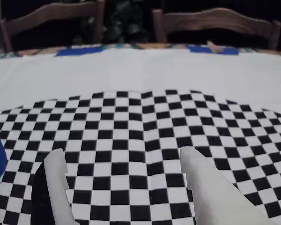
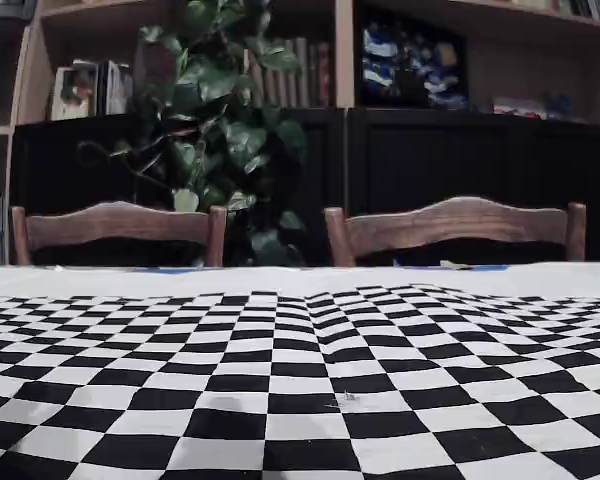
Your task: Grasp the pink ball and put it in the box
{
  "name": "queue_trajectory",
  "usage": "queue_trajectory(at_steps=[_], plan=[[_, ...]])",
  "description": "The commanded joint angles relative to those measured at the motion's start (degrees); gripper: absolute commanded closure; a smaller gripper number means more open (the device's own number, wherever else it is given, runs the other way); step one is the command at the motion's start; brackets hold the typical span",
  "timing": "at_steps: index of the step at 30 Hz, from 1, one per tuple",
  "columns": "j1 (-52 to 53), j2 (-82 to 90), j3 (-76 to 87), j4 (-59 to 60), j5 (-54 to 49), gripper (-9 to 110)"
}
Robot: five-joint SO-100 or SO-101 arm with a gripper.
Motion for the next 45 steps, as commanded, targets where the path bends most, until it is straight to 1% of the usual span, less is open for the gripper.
queue_trajectory(at_steps=[1,45], plan=[[1.23,-0.35,0.44,-1.32,0.44,73],[25.31,-0.97,0.44,-5.98,-0.18,74]])
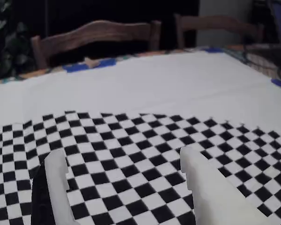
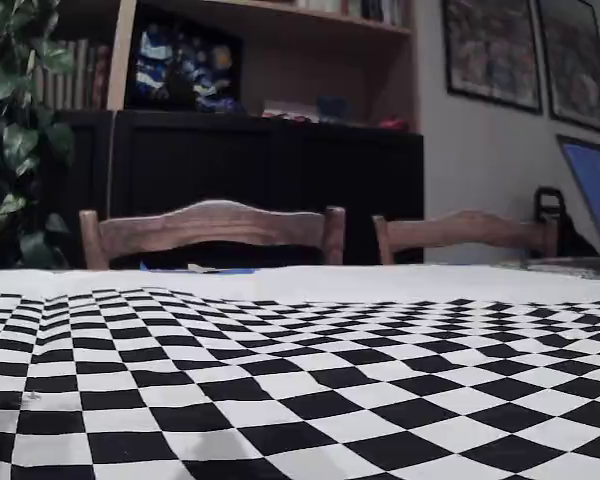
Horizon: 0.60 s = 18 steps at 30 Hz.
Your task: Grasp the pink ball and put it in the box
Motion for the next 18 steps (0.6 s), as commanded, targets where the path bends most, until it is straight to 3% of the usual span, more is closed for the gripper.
queue_trajectory(at_steps=[1,18], plan=[[1.67,0.09,0.44,-1.23,-0.18,74],[10.9,-0.09,0.44,-2.29,-0.18,74]])
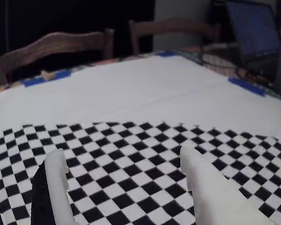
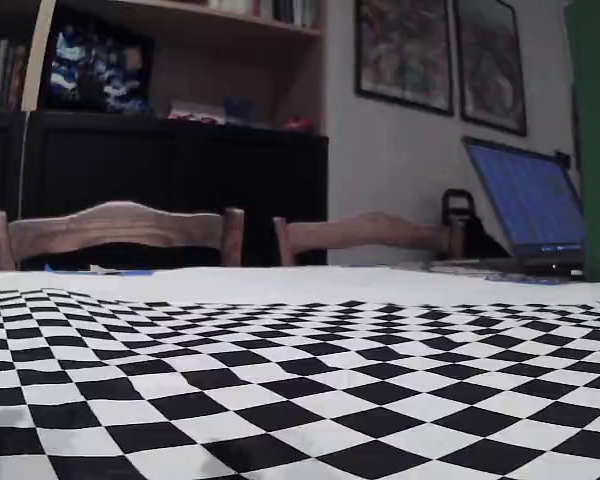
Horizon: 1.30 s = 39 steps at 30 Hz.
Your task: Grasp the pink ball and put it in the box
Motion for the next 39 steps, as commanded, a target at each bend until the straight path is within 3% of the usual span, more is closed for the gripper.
queue_trajectory(at_steps=[1,39], plan=[[2.02,-0.09,0.44,-0.97,-0.18,74],[25.05,0.44,0.44,-1.05,-0.18,74]])
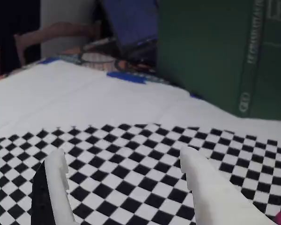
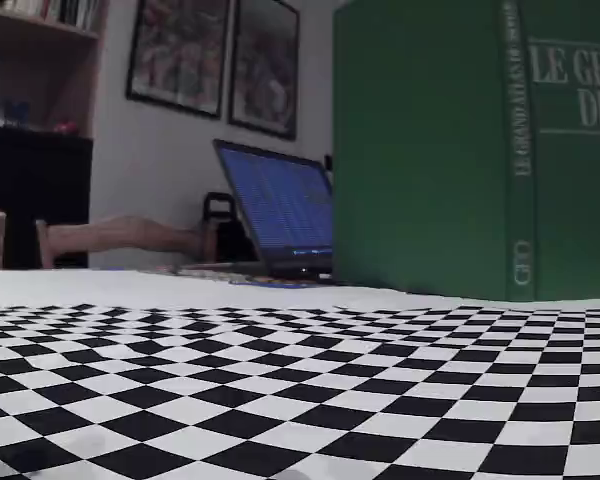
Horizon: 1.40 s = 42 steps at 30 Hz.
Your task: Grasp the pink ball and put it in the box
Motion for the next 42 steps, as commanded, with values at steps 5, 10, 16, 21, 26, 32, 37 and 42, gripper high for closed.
queue_trajectory(at_steps=[5,10,16,21,26,32,37,42], plan=[[4.75,0.44,0.44,-1.05,-0.18,74],[7.29,0.44,0.44,-1.05,-0.18,74],[10.46,0.44,0.44,-1.05,-0.18,74],[13.1,0.44,0.44,-1.05,-0.18,74],[15.03,0.7,0.44,-1.05,-0.18,74],[16.96,0.7,0.44,-1.14,-0.18,74],[19.51,0.88,0.44,-1.05,-0.18,74],[20.92,0.79,0.44,-0.44,-0.09,74]])
